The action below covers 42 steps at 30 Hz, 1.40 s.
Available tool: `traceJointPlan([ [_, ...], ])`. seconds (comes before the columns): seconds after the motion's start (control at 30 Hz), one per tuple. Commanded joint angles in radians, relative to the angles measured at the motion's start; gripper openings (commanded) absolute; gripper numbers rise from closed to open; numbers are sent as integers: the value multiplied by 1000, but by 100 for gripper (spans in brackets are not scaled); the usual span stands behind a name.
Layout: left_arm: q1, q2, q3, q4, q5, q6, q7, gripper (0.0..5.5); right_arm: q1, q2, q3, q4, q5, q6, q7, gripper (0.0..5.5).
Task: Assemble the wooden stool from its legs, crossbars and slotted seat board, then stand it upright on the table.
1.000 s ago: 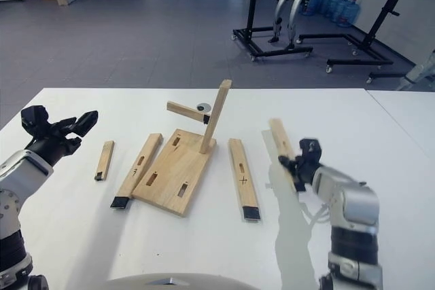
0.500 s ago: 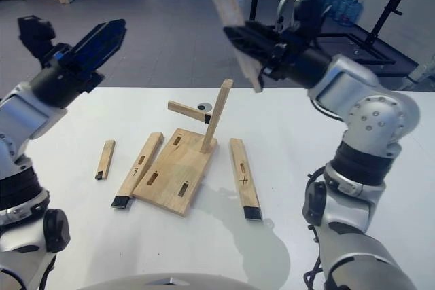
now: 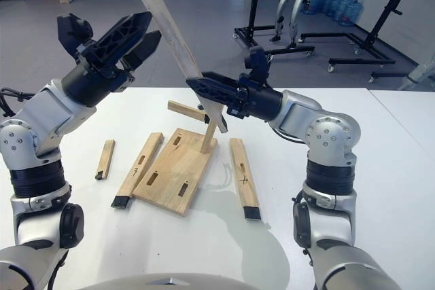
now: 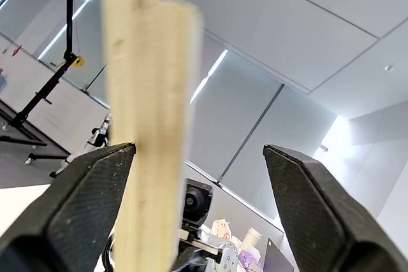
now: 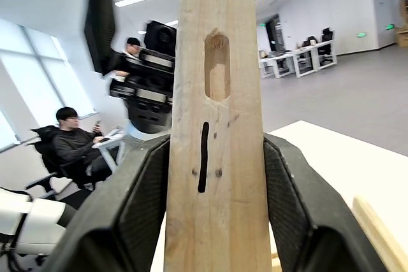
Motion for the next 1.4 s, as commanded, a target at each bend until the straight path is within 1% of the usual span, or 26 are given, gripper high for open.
traceJointPlan([
  [0.03, 32, 30, -24, -9, 8, 8, 7, 368, -45, 5, -34, 30, 26, -33, -22, 206],
  [0.17, 46, 45, -40, -25, 17, 6, 5, 368, -62, -2, -43, 43, 56, -27, -25, 206],
  [0.43, 4, 36, -63, -20, -9, -7, -7, 368, -35, 4, 24, -6, 129, 9, 8, 206],
  [0.7, -27, 50, -55, -15, -87, -12, -12, 368, -7, 17, 81, 18, 97, -15, 26, 206],
  [1.03, -35, 71, -85, 49, -131, 16, -4, 368, -1, 29, 93, 20, 97, -34, 1, 206],
  [1.2, -36, 85, -95, 69, -135, 20, -3, 297, -4, 33, 99, 18, 95, -40, -2, 206],
  [1.27, -40, 88, -95, 74, -142, 18, 0, 259, 1, 36, 99, 13, 96, -40, -5, 206],
  [1.33, -40, 88, -97, 73, -143, 17, 0, 246, 4, 37, 99, 9, 95, -39, -7, 205],
  [1.4, -36, 86, -101, 71, -143, 14, 4, 244, 7, 38, 105, 7, 90, -40, -4, 205],
])
